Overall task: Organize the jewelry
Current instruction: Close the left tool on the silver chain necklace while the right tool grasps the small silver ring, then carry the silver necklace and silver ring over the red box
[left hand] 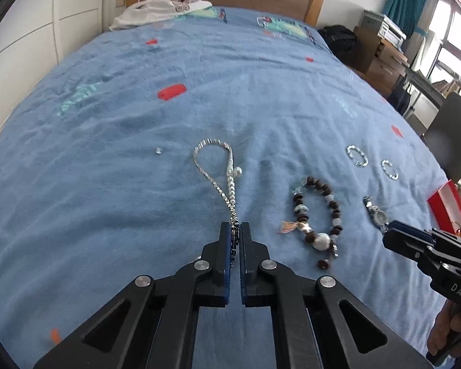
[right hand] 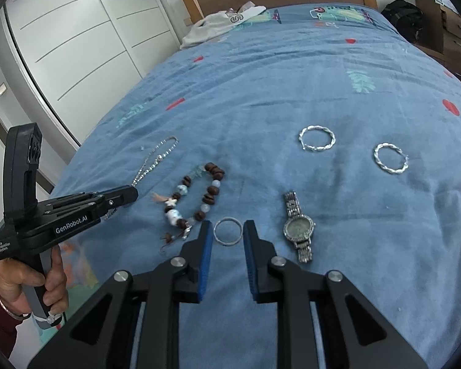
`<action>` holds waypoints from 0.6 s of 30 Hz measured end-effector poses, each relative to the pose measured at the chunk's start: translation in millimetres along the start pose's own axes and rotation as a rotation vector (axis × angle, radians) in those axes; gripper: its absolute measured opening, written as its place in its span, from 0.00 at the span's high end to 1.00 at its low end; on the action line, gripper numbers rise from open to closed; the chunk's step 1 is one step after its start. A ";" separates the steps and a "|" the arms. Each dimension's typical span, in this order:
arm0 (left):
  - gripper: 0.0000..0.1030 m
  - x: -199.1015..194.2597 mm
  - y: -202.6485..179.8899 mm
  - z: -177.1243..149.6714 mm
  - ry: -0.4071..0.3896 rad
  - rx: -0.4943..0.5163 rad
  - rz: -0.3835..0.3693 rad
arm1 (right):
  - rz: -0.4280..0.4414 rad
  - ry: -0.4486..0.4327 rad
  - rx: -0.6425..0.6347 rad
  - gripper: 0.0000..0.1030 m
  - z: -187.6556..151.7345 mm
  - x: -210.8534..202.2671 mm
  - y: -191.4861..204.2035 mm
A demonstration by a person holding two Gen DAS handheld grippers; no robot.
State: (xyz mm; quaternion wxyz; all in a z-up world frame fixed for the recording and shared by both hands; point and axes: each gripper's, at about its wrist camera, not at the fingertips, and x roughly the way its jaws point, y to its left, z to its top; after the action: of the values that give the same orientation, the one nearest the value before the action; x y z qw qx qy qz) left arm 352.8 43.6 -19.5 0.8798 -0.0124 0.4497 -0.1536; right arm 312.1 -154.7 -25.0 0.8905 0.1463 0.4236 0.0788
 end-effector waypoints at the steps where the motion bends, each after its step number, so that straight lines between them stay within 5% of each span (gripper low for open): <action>1: 0.96 -7.4 -1.0 -0.8 -0.008 -0.003 0.000 | 0.001 -0.003 0.000 0.81 -1.8 -4.9 0.9; 18: 0.95 -148.2 -64.0 -11.7 -0.165 0.087 -0.020 | -0.111 -0.144 -0.007 0.81 -38.7 -175.9 -25.6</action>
State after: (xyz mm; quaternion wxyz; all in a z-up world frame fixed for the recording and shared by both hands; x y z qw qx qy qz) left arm 245.7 25.7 100.5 0.9120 0.0087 0.3683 -0.1805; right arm 171.8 -217.9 72.2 0.9222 0.1246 0.3655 0.0198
